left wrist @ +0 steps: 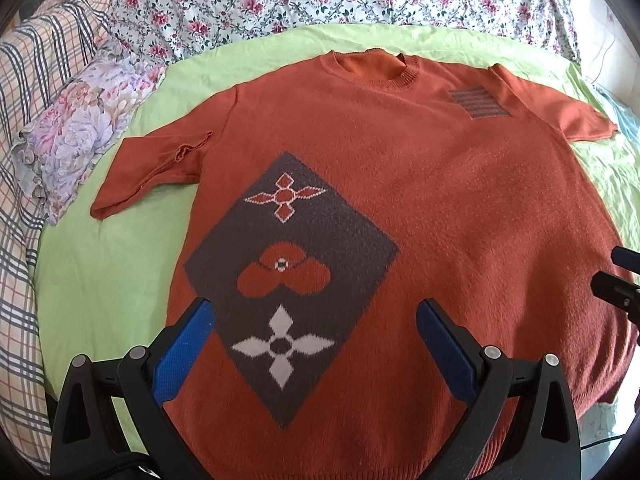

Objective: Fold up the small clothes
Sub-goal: 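Grasp the sweater's sleeve cuff with the right gripper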

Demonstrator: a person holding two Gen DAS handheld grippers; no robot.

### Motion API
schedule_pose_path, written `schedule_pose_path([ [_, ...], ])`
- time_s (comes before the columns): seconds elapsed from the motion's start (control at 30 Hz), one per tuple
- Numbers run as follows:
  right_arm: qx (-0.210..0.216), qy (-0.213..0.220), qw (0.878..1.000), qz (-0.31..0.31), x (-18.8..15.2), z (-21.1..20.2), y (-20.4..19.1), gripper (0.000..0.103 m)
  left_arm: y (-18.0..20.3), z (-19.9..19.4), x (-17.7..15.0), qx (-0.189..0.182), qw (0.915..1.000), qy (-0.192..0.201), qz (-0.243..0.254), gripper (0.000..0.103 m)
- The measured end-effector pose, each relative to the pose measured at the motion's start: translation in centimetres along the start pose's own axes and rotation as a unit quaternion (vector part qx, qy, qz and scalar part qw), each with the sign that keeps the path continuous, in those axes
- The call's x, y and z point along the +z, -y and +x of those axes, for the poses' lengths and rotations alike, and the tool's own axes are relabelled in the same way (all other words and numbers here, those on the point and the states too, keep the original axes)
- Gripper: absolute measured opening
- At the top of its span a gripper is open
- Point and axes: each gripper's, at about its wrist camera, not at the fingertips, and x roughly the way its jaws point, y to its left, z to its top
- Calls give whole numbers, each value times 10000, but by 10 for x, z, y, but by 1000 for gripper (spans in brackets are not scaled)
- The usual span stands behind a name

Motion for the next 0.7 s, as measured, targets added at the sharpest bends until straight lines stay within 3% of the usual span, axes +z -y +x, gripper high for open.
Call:
schedule_pose_path([
  [0.37,60,83,9988,477,19,-1,51,94,5,21,31,1,10000,-63,5,101],
  [0.57,-403,414,9921,1113,49,-7,135,93,4,35,61,108,9999,58,-41,101],
  [0.7,-731,691,9779,1832,75,-12,218,71,6,44,76,75,9999,21,-129,101],
])
